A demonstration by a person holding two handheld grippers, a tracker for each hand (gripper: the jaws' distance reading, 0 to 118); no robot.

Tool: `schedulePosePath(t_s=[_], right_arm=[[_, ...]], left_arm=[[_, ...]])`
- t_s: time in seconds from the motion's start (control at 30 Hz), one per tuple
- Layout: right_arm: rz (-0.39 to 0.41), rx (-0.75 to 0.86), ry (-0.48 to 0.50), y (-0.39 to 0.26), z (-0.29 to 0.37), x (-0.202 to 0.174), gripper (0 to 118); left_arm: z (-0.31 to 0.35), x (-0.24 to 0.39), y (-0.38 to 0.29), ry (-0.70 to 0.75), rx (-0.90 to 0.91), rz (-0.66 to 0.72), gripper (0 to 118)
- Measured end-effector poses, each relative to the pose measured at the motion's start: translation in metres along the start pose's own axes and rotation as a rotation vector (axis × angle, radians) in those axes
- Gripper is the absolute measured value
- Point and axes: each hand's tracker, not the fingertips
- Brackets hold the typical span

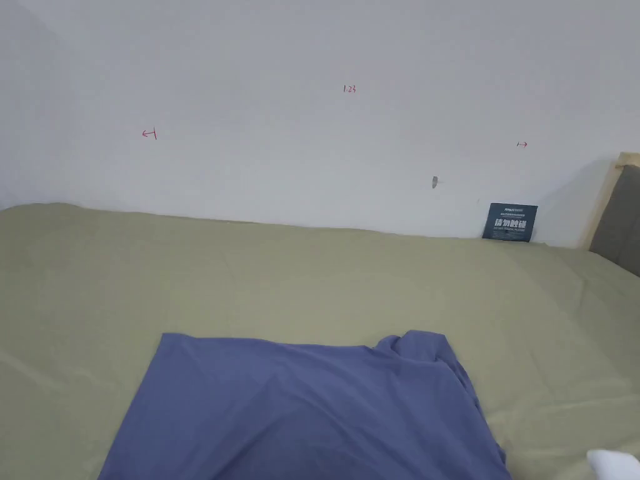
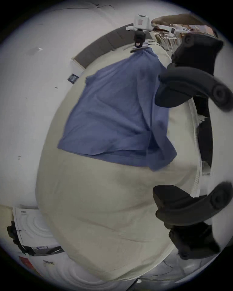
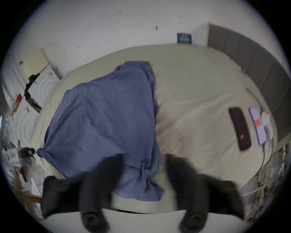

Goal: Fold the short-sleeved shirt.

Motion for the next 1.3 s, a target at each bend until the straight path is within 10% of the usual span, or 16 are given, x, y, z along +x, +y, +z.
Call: schedulePosePath(t_s=[0.03,0.27,0.33,0.37,0.43,0.6,0.77,0.83,0.9,0.93,1.1,1.13,1.2,1.23,1.3], right_arm=[[0.032,0.028,-0.020,0.000,0.010,-0.006,104],[0.088,0.178,-0.046,-0.026,0.069,-0.045,96],[0.058,0.173,-0.020,-0.040,0.075,-0.052,62],[0.049,0.163,-0.009,-0.047,0.075,-0.055,21],[0.029,0.121,0.012,-0.060,0.070,-0.058,0],[0.124,0.021,0.027,-0.081,0.057,-0.072,0],[0.049,0.119,0.041,-0.061,0.064,-0.069,0],[0.064,0.131,0.025,-0.055,0.066,-0.066,0],[0.078,0.131,-0.006,-0.048,0.065,-0.063,0],[0.076,0.128,-0.003,-0.046,0.064,-0.061,0],[0.038,0.071,0.005,-0.043,0.055,-0.042,0],[0.025,0.061,-0.010,-0.043,0.052,-0.037,0],[0.011,0.037,-0.020,-0.044,0.045,-0.026,2],[0.014,0.023,-0.018,-0.044,0.042,-0.023,10],[0.023,-0.044,0.031,-0.046,0.032,-0.010,80]], left_arm=[[0.009,0.001,0.003,-0.014,0.040,0.006,106],[0.063,0.051,0.001,0.046,0.265,-0.167,93],[0.063,0.061,-0.007,0.039,0.277,-0.206,55],[0.060,0.065,-0.011,0.044,0.277,-0.215,13],[0.051,0.071,-0.018,0.065,0.249,-0.253,0],[0.041,0.067,-0.027,0.099,0.160,-0.220,0],[0.043,0.051,-0.005,0.111,0.137,-0.194,1],[0.041,0.048,0.002,0.114,0.131,-0.195,31],[0.022,0.043,0.005,0.107,0.050,-0.218,101],[0.016,0.043,0.007,0.086,0.004,-0.224,108],[-0.030,0.046,0.004,0.085,-0.119,-0.257,99],[-0.040,0.045,0.005,0.100,-0.122,-0.254,82],[-0.053,0.042,0.007,0.122,-0.116,-0.200,2],[-0.056,0.039,0.008,0.132,-0.111,-0.151,2],[-0.059,0.030,0.004,0.081,-0.124,-0.029,2]])
